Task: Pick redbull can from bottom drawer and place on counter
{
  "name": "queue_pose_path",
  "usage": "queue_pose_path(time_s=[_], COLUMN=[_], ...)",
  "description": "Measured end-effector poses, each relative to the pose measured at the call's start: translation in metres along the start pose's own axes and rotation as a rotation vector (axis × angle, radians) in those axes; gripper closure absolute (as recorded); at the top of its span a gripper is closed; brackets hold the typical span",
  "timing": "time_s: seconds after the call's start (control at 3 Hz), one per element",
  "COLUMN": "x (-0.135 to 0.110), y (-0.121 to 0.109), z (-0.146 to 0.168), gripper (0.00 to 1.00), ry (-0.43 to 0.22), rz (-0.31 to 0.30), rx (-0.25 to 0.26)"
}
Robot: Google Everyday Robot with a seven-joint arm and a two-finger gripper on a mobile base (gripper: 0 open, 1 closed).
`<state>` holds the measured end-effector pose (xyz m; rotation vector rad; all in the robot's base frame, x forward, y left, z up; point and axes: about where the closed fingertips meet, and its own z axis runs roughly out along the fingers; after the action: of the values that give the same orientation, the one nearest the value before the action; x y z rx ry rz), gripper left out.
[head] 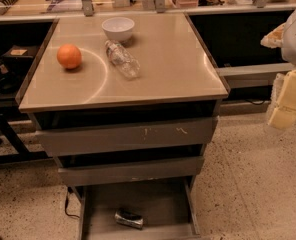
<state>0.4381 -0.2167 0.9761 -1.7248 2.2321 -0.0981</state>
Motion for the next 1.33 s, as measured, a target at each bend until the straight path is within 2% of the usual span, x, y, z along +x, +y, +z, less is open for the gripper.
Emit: queue_pose_path(time_s=[0.67,1.0,1.33], x=[-0.015,-0.02,-0.013], y=[0.002,0.018,0.04], z=[-0.012,0.012,0.054], gripper=[0.0,0.0,0.0], ry=[0.014,0.024,0.047], rz=[-0.033,-0.009,0.022], rx=[0.04,0.02,-0.046])
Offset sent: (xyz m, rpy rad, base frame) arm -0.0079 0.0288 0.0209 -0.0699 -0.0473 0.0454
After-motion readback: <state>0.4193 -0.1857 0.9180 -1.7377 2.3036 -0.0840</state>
